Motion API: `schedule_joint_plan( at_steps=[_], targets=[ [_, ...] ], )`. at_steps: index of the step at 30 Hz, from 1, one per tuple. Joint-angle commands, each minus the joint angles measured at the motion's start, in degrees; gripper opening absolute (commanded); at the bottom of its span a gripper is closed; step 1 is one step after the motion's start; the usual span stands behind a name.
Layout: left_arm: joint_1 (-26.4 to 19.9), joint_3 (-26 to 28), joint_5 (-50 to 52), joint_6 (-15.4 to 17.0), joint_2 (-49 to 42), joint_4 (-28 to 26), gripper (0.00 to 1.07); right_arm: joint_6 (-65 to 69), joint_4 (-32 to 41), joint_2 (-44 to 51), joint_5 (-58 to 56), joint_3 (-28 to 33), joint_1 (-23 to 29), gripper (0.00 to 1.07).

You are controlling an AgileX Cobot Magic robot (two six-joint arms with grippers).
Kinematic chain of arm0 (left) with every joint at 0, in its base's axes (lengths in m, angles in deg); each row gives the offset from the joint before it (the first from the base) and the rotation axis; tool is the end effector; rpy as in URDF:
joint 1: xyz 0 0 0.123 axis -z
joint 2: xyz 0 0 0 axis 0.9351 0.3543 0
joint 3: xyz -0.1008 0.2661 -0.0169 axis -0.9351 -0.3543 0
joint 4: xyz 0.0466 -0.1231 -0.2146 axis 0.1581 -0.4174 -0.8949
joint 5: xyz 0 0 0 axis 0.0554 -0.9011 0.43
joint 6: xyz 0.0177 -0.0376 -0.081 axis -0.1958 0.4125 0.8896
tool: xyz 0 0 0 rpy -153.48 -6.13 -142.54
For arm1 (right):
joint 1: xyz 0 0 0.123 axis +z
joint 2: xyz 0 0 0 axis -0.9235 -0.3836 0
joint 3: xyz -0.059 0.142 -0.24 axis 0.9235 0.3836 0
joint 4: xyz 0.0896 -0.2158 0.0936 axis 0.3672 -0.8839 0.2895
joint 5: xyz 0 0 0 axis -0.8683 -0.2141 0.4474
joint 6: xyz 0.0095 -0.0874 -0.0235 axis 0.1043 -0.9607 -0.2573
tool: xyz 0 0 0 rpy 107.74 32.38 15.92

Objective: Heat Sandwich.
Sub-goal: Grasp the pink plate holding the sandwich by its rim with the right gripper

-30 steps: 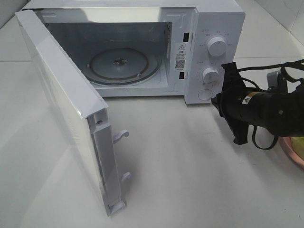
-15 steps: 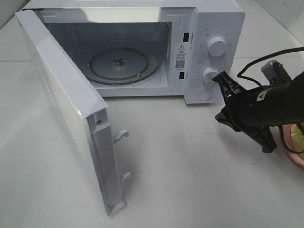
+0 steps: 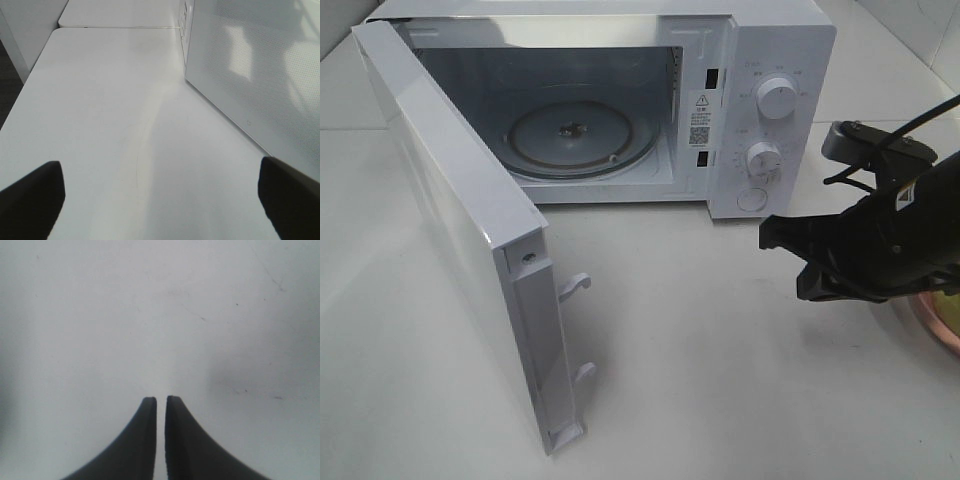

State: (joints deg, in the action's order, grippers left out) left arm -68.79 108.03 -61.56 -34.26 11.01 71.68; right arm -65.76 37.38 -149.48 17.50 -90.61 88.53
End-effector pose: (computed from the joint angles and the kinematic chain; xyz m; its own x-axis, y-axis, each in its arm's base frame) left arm -0.0038 -0.0039 0.2779 -0.4356 -0.0025 -0.9001 0.0433 0.9988 -0.0237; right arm 0.2381 0.0968 0.1775 -0.8933 0.1450 -0.4254 0.0283 0.9628 0.2687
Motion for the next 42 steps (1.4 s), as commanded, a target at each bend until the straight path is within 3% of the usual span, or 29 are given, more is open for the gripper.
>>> schedule_joint_plan(
  at_steps=[1, 7, 10, 12, 13, 15, 17, 18, 20, 21, 30, 42],
  targets=[
    [-0.29, -0.11, 0.46, 0.06, -1.55, -0.17, 1.01, -4.18, -3.9, 1.66, -6.53, -1.32, -0.4, 0.12],
    [-0.29, -0.11, 0.46, 0.06, -1.55, -0.17, 1.01, -5.9, -7.79, 1.83, -15.87, -4.47, -0.46, 0.18],
    [-0.29, -0.11, 0.46, 0.06, -1.55, -0.17, 1.01, -6.3, -8.19, 2.12, -19.08, -5.9, -2.41, 0.28],
    [-0.29, -0.11, 0.46, 0.06, -1.55, -0.17, 1.01, -8.54, -8.19, 2.29, -21.08, -6.99, -4.7, 0.44],
    [-0.29, -0.11, 0.46, 0.06, -1.55, -0.17, 1.01, -8.54, -8.19, 2.29, -21.08, -6.99, -4.7, 0.44],
    [-0.29, -0.11, 0.46, 0.06, -1.55, -0.17, 1.01, -10.54, -8.37, 2.29, -22.57, -7.56, -6.02, 0.56],
    [-0.29, -0.11, 0.46, 0.06, -1.55, -0.17, 1.01, -13.35, -9.51, 2.29, -24.12, -7.73, -7.68, 0.78],
    [-0.29, -0.11, 0.46, 0.06, -1.55, -0.17, 1.01, -13.35, -9.51, 2.29, -24.12, -7.73, -7.68, 0.78],
    [-0.29, -0.11, 0.46, 0.06, -1.55, -0.17, 1.01, -13.69, -11.57, 2.29, -24.98, -7.73, -9.51, 0.95],
    [-0.29, -0.11, 0.46, 0.06, -1.55, -0.17, 1.01, -13.75, -11.97, 2.29, -25.27, -7.73, -10.03, 0.98],
    [-0.29, -0.11, 0.46, 0.06, -1.55, -0.17, 1.01, -13.75, -14.73, 0.86, -25.73, -7.73, -14.38, 0.98],
    [-0.29, -0.11, 0.46, 0.06, -1.55, -0.17, 1.01, -11.92, -18.74, -6.93, -23.66, -10.49, -14.38, 0.95]
  ],
)
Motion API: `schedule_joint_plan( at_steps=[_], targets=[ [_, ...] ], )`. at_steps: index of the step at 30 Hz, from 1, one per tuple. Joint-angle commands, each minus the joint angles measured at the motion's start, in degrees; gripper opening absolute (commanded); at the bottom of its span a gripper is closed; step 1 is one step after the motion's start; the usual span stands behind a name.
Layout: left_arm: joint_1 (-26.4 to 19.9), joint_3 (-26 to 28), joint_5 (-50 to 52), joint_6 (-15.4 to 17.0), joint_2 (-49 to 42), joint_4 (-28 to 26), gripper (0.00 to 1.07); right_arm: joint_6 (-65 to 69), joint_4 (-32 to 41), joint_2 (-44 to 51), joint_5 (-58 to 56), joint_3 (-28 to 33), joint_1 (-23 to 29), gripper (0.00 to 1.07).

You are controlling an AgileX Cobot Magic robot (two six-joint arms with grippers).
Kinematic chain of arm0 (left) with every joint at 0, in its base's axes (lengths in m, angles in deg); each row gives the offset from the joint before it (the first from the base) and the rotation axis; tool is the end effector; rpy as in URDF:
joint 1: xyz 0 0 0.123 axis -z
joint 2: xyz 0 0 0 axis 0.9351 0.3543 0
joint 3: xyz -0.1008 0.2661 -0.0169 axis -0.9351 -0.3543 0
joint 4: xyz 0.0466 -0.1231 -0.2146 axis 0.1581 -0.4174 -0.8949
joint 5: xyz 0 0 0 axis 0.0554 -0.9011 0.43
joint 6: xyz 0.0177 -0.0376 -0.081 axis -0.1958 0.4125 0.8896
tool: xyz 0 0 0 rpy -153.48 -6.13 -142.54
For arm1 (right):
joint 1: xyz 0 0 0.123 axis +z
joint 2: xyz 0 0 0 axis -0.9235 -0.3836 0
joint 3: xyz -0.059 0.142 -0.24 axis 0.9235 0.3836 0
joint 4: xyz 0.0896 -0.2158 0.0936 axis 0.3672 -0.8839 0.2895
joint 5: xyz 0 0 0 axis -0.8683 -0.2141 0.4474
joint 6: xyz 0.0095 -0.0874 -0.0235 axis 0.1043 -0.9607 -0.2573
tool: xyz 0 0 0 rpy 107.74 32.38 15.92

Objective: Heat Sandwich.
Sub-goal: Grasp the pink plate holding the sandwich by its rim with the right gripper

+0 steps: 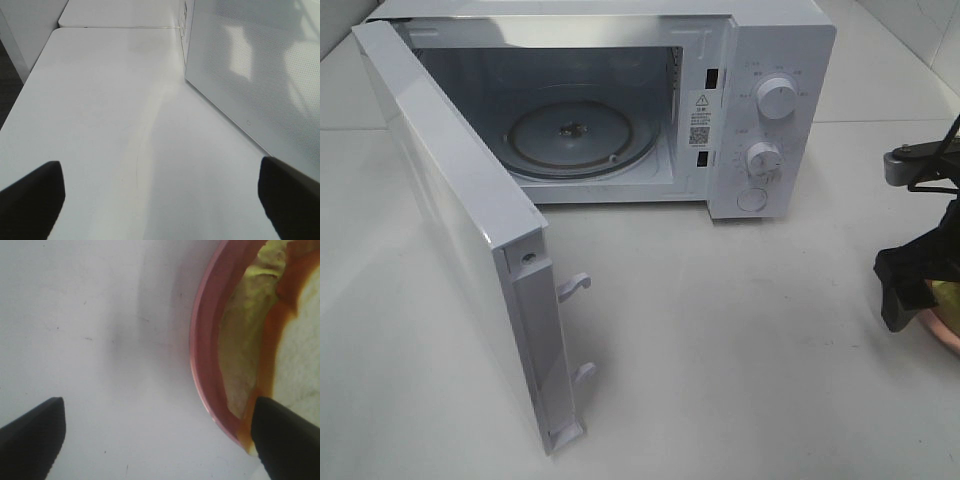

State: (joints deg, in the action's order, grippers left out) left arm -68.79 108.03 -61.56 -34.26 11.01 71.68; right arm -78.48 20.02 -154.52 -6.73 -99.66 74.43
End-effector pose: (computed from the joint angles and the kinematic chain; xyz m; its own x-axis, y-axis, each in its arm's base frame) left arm -0.0038 -0.0039 0.2779 -0.4356 -0.0025 -0.9001 0.0433 0.9988 -0.0237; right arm 0.2612 0.0236 0.1793 -0.9771 -0.1262 -0.1712 -0.1118 0.9895 -0.0917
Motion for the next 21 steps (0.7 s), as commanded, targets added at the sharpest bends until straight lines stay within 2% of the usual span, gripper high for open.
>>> schedule_joint_plan(
  at_steps=[1, 7, 21],
  targets=[
    [-0.29, -0.11, 0.46, 0.06, -1.55, -0.17, 1.01, 0.97, -1.6, -2.81, 0.86, -2.06, -0.29, 0.94],
    [-0.29, -0.11, 0.46, 0.06, -1.55, -0.17, 1.01, 3.27, -3.21, -7.22, 2.69, -5.16, -1.95, 0.92],
    [-0.29, -0.11, 0.46, 0.06, -1.55, -0.17, 1.01, 3.72, -2.58, -13.52, 7.79, -5.33, -2.92, 0.89]
  ],
)
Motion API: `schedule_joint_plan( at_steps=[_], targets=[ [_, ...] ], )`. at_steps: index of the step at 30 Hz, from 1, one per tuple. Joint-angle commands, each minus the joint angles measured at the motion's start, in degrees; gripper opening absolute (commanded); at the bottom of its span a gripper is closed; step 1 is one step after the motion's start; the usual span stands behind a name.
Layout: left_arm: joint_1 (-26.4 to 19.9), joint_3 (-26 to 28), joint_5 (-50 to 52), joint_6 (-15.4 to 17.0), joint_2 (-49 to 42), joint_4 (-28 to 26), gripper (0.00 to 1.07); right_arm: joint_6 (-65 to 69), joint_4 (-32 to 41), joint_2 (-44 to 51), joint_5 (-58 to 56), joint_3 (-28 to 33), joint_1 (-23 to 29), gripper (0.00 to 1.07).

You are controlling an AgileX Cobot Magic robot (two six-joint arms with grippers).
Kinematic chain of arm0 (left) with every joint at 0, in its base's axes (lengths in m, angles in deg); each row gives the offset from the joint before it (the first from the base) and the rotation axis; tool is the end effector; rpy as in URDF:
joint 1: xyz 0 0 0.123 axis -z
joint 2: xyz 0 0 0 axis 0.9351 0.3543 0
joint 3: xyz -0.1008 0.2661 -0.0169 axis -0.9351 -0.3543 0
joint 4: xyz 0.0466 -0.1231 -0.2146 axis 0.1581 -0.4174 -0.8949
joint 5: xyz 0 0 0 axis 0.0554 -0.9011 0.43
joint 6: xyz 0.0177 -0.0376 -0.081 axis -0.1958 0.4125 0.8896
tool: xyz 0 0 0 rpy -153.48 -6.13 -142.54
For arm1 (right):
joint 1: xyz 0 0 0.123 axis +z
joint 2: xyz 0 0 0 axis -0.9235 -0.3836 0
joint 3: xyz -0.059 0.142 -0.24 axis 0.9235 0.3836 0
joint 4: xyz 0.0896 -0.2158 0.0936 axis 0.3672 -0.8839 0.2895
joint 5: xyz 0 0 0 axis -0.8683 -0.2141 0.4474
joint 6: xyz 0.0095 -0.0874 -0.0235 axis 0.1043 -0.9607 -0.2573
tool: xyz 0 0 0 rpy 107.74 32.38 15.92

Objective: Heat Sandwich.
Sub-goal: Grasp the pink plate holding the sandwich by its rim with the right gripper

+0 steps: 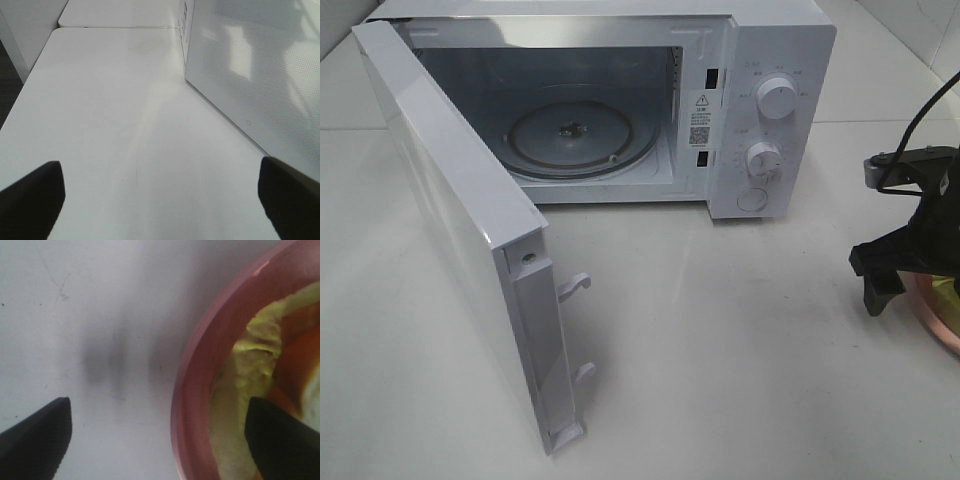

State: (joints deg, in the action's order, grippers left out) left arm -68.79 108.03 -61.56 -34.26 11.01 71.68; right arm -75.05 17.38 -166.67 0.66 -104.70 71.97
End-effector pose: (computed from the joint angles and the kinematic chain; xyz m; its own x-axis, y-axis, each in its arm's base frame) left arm -0.0038 -0.0039 0.2779 -0.4356 -0.0025 -0.9001 0.0433 0.9988 -0.0237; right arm 0.3027 0.0144 0.1407 -0.9809 -0.0733 -0.1802 -0.0556 0.9932 -0.1018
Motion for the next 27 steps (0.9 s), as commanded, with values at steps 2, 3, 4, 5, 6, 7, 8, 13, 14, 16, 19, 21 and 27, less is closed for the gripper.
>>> schedule_joint_plan(
  at_steps=[2, 3, 4, 5, 6, 7, 8, 13, 14, 16, 19, 21, 27],
  targets=[
    [-0.29, -0.11, 0.46, 0.06, -1.55, -0.17, 1.01, 0.29, -0.17, -2.41, 0.46, -0.29, -0.46, 0.88],
    [-0.29, -0.11, 0.46, 0.06, -1.55, -0.17, 1.01, 0.29, -0.17, -2.64, 0.52, -0.29, -0.46, 0.88],
    [-0.29, -0.11, 0.46, 0.06, -1.55, -0.17, 1.01, 0.29, -0.17, -2.92, 0.74, -0.29, -0.46, 0.88],
    [-0.29, -0.11, 0.46, 0.06, -1.55, -0.17, 1.01, 0.29, -0.17, -2.92, 0.74, -0.29, -0.46, 0.88],
    [-0.29, -0.11, 0.46, 0.06, -1.55, -0.17, 1.01, 0.29, -0.11, -3.15, 1.32, -0.29, -0.46, 0.87],
    [-0.29, -0.11, 0.46, 0.06, -1.55, -0.17, 1.01, 0.29, 0.0, -3.15, 1.6, -0.29, -0.46, 0.86],
    [-0.29, -0.11, 0.46, 0.06, -1.55, -0.17, 1.01, 0.29, 0.0, -3.32, 1.66, -0.29, -0.46, 0.86],
    [-0.29, -0.11, 0.46, 0.06, -1.55, -0.17, 1.01, 0.29, 0.06, -4.18, 1.6, -0.29, -0.46, 0.82],
    [-0.29, -0.11, 0.46, 0.06, -1.55, -0.17, 1.01, 0.29, 0.06, -4.18, 1.6, -0.29, -0.46, 0.82],
    [-0.29, -0.11, 0.46, 0.06, -1.55, -0.17, 1.01, 0.23, 0.0, -4.98, 1.32, -0.29, -0.46, 0.8],
    [-0.29, -0.11, 0.46, 0.06, -1.55, -0.17, 1.01, 0.23, 0.0, -5.1, 1.15, -0.29, -0.46, 0.7],
    [-0.29, -0.11, 0.46, 0.06, -1.55, -0.17, 1.01, 0.23, -0.06, -5.1, 1.15, -0.29, -0.46, 0.6],
    [-0.29, -0.11, 0.46, 0.06, -1.55, -0.17, 1.01, 2.12, -3.32, -5.27, 1.15, -0.29, -0.46, 0.0]
  ],
)
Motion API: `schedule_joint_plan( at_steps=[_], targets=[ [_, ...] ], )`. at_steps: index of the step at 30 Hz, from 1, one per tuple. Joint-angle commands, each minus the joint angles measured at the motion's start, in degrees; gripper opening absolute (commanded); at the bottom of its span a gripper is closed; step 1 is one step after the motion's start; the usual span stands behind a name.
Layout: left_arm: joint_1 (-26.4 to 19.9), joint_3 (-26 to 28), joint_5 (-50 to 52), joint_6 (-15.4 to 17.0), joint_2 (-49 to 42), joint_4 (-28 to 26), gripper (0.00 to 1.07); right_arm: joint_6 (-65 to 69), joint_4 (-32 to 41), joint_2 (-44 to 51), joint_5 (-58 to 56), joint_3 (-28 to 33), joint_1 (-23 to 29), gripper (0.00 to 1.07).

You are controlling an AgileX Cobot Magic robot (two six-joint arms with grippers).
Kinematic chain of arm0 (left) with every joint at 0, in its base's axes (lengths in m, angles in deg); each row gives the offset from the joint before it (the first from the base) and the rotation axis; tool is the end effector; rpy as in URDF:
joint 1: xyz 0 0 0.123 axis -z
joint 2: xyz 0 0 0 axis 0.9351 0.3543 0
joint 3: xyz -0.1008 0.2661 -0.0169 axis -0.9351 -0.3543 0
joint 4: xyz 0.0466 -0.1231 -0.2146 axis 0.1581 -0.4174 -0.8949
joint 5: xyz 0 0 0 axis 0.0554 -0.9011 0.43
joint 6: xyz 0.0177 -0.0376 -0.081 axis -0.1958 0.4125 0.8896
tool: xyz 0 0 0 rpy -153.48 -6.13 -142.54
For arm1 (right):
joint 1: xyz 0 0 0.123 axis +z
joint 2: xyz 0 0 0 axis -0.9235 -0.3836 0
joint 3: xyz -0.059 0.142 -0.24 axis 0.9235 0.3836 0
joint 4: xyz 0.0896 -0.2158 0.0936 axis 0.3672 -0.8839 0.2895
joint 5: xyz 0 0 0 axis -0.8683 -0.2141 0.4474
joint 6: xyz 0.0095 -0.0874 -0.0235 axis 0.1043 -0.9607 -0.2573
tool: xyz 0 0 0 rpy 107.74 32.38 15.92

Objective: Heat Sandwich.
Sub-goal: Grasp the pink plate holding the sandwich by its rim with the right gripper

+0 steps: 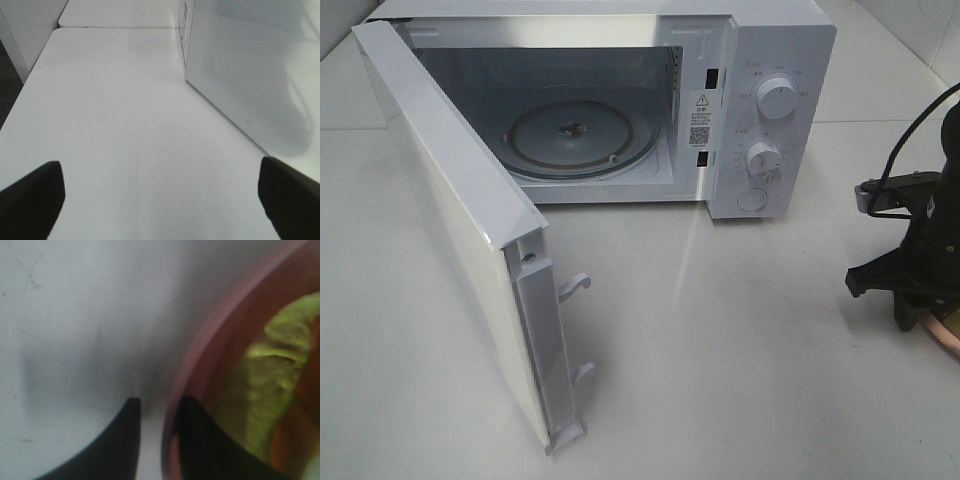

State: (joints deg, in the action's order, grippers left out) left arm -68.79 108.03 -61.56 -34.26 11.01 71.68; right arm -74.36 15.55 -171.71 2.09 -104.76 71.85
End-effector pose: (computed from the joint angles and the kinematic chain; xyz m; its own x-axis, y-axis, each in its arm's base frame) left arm -0.0038 -0.0039 0.2779 -0.4356 -0.0025 -0.9001 0.0433 0.9988 -0.0237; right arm 0.3060 0.0128 0.1146 -0.9888 -0.0893 -0.1198 -0.0750 0.9901 -0.1186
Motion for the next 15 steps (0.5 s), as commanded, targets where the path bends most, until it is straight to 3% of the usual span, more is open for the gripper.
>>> schedule_joint_plan(
  at_steps=[1, 15],
  targets=[
    [-0.29, -0.11, 0.46, 0.06, -1.55, -0.17, 1.01, 1.43, -1.49, -0.23, -0.29, -0.23, -0.34, 0.0],
    [-0.29, -0.11, 0.46, 0.06, -1.55, -0.17, 1.01, 2.12, -2.52, -0.23, -0.57, -0.23, -0.34, 0.0]
  ],
)
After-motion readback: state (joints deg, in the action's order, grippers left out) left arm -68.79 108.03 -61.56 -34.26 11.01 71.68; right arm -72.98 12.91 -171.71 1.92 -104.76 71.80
